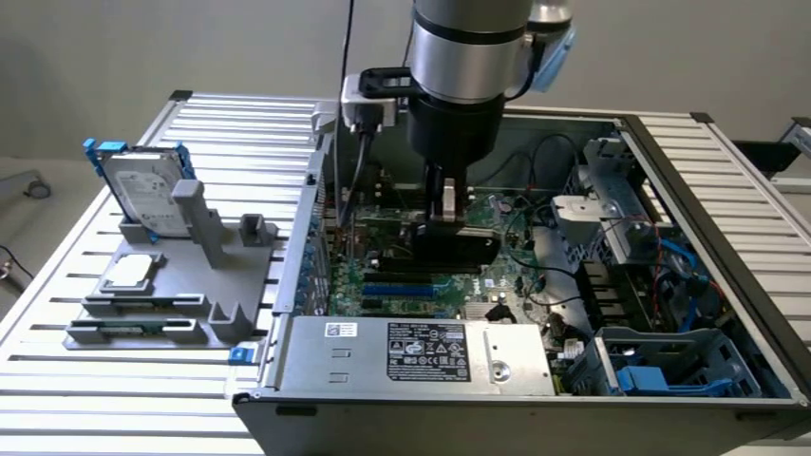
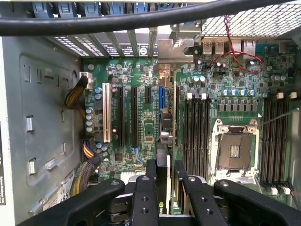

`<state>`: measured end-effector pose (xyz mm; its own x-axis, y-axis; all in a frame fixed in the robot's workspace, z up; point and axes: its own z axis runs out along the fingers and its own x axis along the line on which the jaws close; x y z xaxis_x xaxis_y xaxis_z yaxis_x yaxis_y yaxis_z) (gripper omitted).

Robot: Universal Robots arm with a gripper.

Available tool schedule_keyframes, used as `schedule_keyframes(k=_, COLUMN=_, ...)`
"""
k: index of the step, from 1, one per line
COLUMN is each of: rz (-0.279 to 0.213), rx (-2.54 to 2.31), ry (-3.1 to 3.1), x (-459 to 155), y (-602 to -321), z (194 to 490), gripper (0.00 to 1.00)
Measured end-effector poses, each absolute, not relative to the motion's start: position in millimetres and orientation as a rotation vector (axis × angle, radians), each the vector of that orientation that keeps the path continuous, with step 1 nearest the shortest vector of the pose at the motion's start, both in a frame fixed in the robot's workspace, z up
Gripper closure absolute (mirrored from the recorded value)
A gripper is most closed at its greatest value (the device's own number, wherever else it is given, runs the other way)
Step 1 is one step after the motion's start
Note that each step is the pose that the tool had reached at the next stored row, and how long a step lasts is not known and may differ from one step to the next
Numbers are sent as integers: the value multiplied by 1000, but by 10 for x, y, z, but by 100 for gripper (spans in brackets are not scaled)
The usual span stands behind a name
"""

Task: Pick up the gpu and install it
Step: 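Insert the gpu into the slot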

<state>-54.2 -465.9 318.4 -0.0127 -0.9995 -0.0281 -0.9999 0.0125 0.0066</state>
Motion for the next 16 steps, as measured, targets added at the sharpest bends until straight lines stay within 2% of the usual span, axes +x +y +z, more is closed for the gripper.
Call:
schedule_keyframes(k=9, rz=0, rx=-2184, ry=2206, x=-766, y=-4667, z=3125, gripper=74)
schedule_keyframes(k=16, rz=-2, rx=-2185, ry=2206, x=-768, y=-4672, z=3109, gripper=74)
